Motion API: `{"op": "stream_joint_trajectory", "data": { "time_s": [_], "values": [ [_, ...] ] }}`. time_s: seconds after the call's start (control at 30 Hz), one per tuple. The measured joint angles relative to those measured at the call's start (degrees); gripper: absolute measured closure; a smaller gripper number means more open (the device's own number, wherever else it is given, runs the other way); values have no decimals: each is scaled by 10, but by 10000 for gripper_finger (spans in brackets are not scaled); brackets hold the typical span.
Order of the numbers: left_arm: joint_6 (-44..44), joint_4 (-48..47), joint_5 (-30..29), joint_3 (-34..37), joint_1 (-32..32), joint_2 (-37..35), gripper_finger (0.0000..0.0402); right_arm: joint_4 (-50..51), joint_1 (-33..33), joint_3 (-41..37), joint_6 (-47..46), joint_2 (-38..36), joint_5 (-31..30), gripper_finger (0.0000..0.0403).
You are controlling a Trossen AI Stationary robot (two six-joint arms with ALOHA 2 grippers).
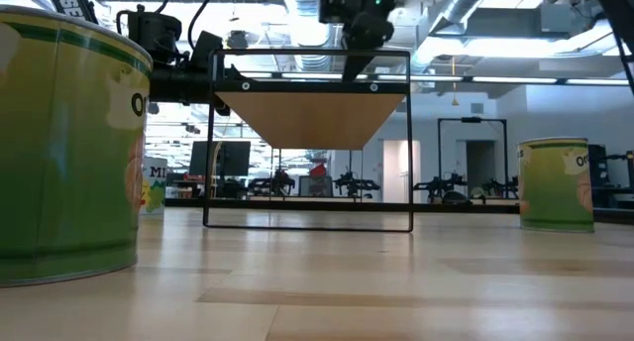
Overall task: Pick and place cans onto a shelf
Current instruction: Put the small canned oranges on the shelf
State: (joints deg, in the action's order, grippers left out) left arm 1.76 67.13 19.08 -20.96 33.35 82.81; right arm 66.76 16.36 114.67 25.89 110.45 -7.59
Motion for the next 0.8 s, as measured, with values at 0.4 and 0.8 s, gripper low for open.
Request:
{"op": "stream_joint_trajectory", "data": {
  "time_s": [0.4, 0.8],
  "values": [
    [0, 0, 0, 0, 0, 0, 401, 20, 26, 21, 20, 16, 1, 384],
    [0, 0, 0, 0, 0, 0, 401, 19, 25, 21, 33, 23, 5, 379]
  ]
}}
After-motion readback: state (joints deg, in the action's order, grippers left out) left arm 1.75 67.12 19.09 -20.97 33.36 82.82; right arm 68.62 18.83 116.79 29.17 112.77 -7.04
